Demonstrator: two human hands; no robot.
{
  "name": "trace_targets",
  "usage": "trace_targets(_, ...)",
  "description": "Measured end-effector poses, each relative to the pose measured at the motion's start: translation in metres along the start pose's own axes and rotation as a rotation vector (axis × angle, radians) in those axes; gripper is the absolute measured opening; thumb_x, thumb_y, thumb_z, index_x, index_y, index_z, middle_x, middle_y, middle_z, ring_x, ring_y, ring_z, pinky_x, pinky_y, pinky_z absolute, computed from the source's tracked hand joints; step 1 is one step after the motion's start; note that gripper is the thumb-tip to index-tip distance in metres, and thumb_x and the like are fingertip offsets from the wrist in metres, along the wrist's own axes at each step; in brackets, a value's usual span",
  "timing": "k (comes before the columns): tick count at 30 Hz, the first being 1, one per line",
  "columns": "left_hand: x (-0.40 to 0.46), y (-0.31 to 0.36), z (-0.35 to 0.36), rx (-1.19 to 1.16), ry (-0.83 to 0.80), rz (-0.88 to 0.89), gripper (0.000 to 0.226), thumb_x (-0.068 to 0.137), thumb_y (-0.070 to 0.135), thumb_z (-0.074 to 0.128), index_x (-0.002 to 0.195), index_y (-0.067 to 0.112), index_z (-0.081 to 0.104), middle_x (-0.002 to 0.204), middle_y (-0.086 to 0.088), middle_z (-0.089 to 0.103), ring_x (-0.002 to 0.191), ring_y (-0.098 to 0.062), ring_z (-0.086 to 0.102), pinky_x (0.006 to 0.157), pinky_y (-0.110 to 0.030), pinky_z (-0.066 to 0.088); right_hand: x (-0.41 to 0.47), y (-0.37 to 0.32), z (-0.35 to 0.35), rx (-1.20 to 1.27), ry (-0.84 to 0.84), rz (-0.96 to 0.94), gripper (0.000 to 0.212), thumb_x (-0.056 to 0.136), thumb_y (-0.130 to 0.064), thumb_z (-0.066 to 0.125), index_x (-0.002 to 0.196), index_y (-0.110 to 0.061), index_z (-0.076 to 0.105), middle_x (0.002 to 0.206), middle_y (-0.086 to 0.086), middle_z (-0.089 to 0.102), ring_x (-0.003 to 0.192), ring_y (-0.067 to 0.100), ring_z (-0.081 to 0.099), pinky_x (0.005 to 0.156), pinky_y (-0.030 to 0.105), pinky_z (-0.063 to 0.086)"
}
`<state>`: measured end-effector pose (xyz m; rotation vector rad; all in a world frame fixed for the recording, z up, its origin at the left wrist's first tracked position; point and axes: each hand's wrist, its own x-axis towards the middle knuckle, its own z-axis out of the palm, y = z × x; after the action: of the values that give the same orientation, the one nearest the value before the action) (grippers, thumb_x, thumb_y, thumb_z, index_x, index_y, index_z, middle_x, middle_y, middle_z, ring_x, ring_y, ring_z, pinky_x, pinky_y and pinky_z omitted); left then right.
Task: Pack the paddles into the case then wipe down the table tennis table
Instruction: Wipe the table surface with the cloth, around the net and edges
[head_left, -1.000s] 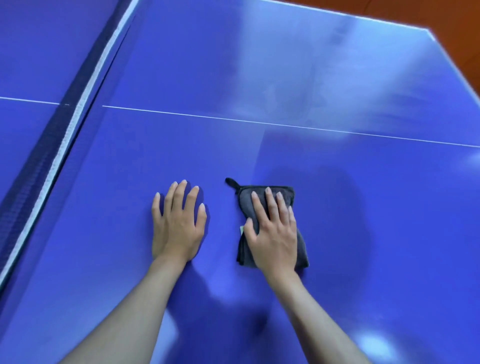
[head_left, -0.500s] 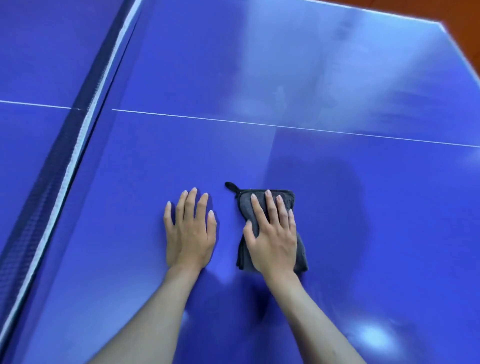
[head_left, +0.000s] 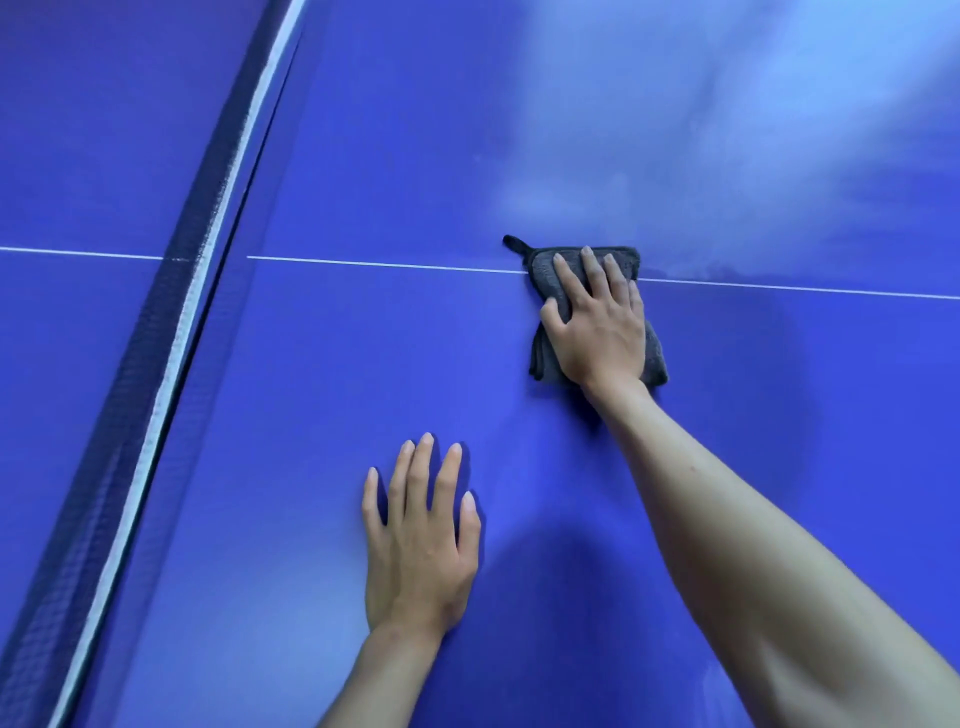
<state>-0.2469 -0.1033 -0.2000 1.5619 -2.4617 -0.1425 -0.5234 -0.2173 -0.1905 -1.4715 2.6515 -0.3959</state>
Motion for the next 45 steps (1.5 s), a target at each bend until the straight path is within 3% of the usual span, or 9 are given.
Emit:
trace_targets(6, -0.001, -0.001, -0.001, 0.007, -0.008, 0.013, 0.057, 0.105, 0.039, 0.039, 0.159, 0.023, 0.035, 0.165, -0.004, 0.035, 0.155, -0.023, 0.027, 0.124, -0.057, 0.021, -0.016, 0.001, 0.001, 0.018, -0.009, -0.023, 0.061, 0.101, -0.047, 0.038, 0.161, -0.039, 0.034, 0.173, -0.005, 0.024, 0.160, 0.018, 0.013, 0.130, 0.043, 0.007)
trace_targets(11, 0.001, 0.000, -0.004, -0.043, 0.034, 0.027, 0.059, 0.108, 0.046, 0.027, 0.163, 0.027, 0.020, 0.163, -0.005, 0.038, 0.154, -0.025, 0.030, 0.124, -0.057, 0.021, -0.092, -0.011, 0.004, 0.030, 0.050, -0.068, 0.064, 0.097, -0.049, 0.036, 0.159, -0.037, 0.040, 0.171, -0.003, 0.030, 0.160, 0.020, 0.019, 0.130, 0.046, 0.014)
trace_targets(16, -0.002, -0.002, -0.013, -0.218, 0.052, 0.022, 0.062, 0.105, 0.053, 0.028, 0.162, 0.028, 0.024, 0.163, 0.000, 0.036, 0.155, -0.021, 0.026, 0.126, -0.053, 0.014, -0.193, -0.029, 0.007, 0.004, 0.095, -0.103, 0.060, 0.098, -0.045, 0.041, 0.156, -0.033, 0.047, 0.167, 0.000, 0.037, 0.157, 0.022, 0.028, 0.126, 0.050, 0.025)
trace_targets(19, -0.006, -0.010, -0.029, -0.306, 0.087, -0.012, 0.058, 0.106, 0.049, 0.030, 0.158, 0.024, 0.033, 0.160, -0.002, 0.041, 0.152, -0.023, 0.031, 0.125, -0.052, 0.019, -0.259, -0.042, 0.002, -0.002, 0.092, -0.098, 0.059, 0.097, -0.043, 0.044, 0.156, -0.033, 0.048, 0.167, 0.000, 0.038, 0.156, 0.022, 0.031, 0.124, 0.050, 0.031)
trace_targets(25, 0.002, -0.070, -0.040, -0.086, 0.053, -0.014, 0.055, 0.106, 0.046, 0.030, 0.154, 0.021, 0.041, 0.155, -0.007, 0.046, 0.148, -0.028, 0.036, 0.122, -0.052, 0.023, -0.336, -0.053, 0.001, -0.058, 0.064, -0.132, 0.064, 0.094, -0.040, 0.052, 0.158, -0.034, 0.044, 0.169, 0.000, 0.035, 0.156, 0.022, 0.031, 0.120, 0.050, 0.035)
trace_targets(30, 0.015, -0.122, -0.032, 0.001, -0.036, 0.051, 0.059, 0.105, 0.050, 0.027, 0.156, 0.023, 0.038, 0.160, -0.008, 0.040, 0.151, -0.029, 0.032, 0.124, -0.054, 0.019, -0.281, -0.055, 0.004, -0.036, 0.056, -0.160, 0.063, 0.097, -0.043, 0.049, 0.159, -0.037, 0.040, 0.170, -0.005, 0.031, 0.159, 0.019, 0.024, 0.126, 0.047, 0.027)
trace_targets(35, 0.014, -0.121, -0.032, -0.024, -0.023, -0.012, 0.060, 0.105, 0.052, 0.030, 0.157, 0.025, 0.038, 0.165, -0.004, 0.032, 0.156, -0.026, 0.024, 0.126, -0.057, 0.010, -0.184, -0.065, 0.015, 0.000, 0.115, -0.068, 0.060, 0.097, -0.045, 0.045, 0.157, -0.038, 0.045, 0.168, -0.003, 0.037, 0.157, 0.022, 0.029, 0.127, 0.047, 0.023)
trace_targets(45, 0.019, -0.122, -0.029, -0.033, -0.080, -0.006, 0.060, 0.104, 0.050, 0.034, 0.159, 0.025, 0.037, 0.170, 0.000, 0.024, 0.158, -0.018, 0.018, 0.125, -0.060, 0.015, -0.031, -0.082, 0.022, 0.016, 0.101, 0.018, 0.062, 0.096, -0.050, 0.038, 0.157, -0.038, 0.045, 0.169, -0.003, 0.035, 0.157, 0.021, 0.025, 0.129, 0.045, 0.016)
